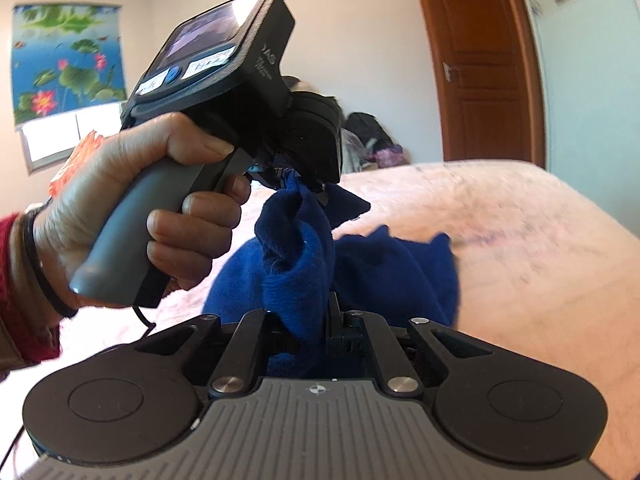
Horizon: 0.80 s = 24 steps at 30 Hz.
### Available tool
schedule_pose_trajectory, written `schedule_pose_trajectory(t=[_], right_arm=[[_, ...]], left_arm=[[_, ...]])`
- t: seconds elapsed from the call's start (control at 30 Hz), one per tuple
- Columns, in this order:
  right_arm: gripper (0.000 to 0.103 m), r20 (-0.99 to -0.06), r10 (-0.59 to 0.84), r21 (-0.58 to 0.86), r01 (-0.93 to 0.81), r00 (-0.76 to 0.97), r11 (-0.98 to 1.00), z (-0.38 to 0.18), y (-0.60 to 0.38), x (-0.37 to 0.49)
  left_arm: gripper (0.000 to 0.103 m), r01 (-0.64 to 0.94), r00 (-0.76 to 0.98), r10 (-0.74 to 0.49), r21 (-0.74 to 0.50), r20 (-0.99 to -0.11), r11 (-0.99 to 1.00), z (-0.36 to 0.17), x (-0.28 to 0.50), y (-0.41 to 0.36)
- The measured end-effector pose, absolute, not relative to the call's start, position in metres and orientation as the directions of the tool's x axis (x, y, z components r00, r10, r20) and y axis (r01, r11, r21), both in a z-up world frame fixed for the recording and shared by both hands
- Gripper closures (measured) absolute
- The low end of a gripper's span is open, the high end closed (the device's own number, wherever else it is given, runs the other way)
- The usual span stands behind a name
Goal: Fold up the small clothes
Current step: 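Lift the bundle with both grippers and fold it toward the right gripper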
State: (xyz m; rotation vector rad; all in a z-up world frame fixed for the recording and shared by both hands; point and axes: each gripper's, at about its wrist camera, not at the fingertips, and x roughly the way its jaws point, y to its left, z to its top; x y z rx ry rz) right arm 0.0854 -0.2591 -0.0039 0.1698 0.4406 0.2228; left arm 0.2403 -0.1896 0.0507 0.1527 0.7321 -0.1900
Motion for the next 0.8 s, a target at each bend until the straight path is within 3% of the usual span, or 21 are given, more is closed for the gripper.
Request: schedule_pose_trajectory(t=[0.6,0.7,0.8], right_arm=[[0.094,-0.466,0.349,0.546,-0.046,0.813,0.837,-0.051,-0.32,0.099],[0.094,-0.473,0.353,0.57,-0.025,0.807,0.821,-0.058,-0.325,0.099],[0.094,-0.474,0.366,0.6,-0.009,0.801,0.8,-0.064,-0.329,0.103]], left_arm=[[0.09,0.304,0.691,-0.132,0.12,-0.711,0.945,0.019,0.233,-0.241],[0.082,0.328,0.686,-0.156,0.111,-0.711,0.938,0.021,0.232,-0.244],[0.064,0.334,0.69,-0.193,0.07,-0.698,0.94,0.032,0.233,-0.239]])
